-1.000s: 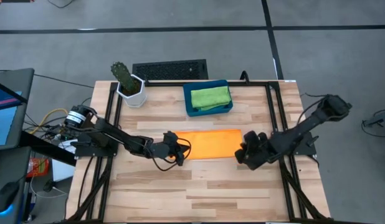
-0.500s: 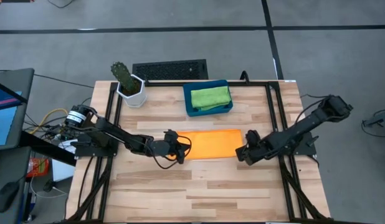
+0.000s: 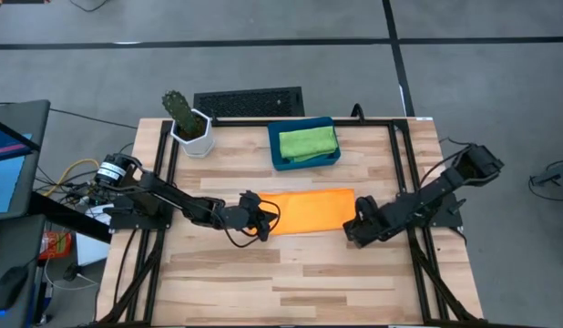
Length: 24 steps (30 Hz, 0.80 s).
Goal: Fold microfiber towels
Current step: Fold the orange microfiber cloth
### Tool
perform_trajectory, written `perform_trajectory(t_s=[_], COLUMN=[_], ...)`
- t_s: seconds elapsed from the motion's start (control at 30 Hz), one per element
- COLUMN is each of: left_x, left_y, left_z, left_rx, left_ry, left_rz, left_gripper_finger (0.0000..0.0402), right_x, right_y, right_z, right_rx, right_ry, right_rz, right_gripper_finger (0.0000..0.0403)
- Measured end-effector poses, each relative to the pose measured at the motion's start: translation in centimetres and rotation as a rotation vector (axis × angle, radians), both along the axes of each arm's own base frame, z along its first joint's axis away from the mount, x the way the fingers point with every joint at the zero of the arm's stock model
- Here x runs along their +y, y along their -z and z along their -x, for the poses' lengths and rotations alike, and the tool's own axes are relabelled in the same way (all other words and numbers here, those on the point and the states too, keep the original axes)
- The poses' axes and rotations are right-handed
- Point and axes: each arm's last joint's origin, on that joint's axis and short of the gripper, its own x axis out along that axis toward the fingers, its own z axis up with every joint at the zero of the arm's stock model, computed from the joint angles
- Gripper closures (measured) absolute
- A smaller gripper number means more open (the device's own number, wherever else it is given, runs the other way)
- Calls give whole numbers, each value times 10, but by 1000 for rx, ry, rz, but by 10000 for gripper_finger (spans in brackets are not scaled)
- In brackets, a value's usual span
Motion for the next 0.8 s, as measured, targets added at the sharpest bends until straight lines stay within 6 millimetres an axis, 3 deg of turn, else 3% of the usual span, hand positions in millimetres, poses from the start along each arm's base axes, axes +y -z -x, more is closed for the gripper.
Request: perform_trajectory(t_s=[0.1,0.23,0.37,0.53,0.8], left_x=[-1,-3,0,5,6], left_y=[-4,-19,-25,-19,-17], left_z=[-2,-7,-10,-10,-9], left_rx=[-39,-195,-248,-196,-174], left_ry=[2,46,47,44,34], left_rz=[16,35,58,67,51], left_gripper_finger=[401,401,401,401,401], right_x=[3,0,-2,0,2], right_y=[-12,-43,-54,-44,-11], right_z=[-3,1,4,-3,-23], right_rx=[10,2,-70,-79,34], right_ry=[0,-2,-3,0,-47], right_rz=[-12,-7,-41,-36,-68], right_gripper_finger=[202,211,216,220,223])
